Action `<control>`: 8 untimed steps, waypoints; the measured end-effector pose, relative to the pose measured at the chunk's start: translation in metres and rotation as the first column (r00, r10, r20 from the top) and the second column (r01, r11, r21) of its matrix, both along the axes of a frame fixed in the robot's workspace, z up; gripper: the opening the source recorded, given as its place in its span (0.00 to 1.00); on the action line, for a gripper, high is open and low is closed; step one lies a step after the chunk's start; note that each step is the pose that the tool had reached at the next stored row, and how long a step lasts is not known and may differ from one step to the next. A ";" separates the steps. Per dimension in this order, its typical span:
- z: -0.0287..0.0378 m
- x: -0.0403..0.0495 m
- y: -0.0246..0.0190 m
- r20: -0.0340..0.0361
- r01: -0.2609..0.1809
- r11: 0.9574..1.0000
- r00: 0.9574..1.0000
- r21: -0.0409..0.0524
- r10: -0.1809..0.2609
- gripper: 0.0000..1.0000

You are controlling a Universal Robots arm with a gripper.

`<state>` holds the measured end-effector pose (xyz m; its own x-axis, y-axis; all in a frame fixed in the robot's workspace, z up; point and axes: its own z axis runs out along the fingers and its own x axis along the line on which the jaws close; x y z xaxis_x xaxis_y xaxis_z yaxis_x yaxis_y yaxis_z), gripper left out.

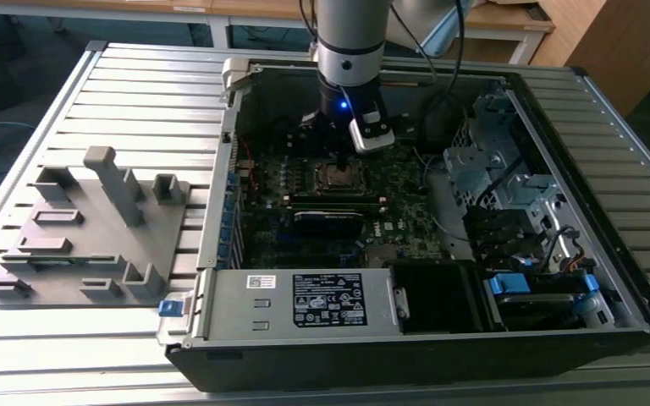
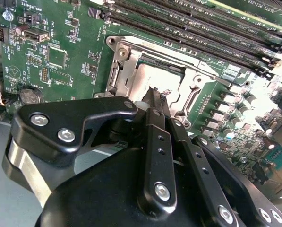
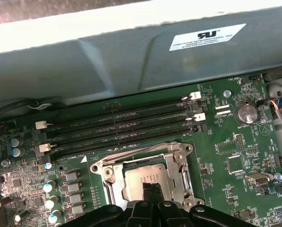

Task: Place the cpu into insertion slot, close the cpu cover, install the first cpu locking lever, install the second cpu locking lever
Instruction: 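Install the first cpu locking lever, then install the second cpu locking lever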

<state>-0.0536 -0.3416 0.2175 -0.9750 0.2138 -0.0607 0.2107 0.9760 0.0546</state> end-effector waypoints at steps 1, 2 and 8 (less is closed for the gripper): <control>0.0008 0.0000 0.0000 0.000 0.000 1.000 1.000 0.000 0.000 0.10; 0.0016 0.0000 0.0000 0.000 0.000 1.000 1.000 0.000 0.000 0.10; 0.0039 0.0000 0.0001 0.000 0.000 1.000 1.000 0.000 0.000 0.10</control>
<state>-0.0536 -0.3416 0.2213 -0.9750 0.2139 -0.0607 0.2107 0.9760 0.0545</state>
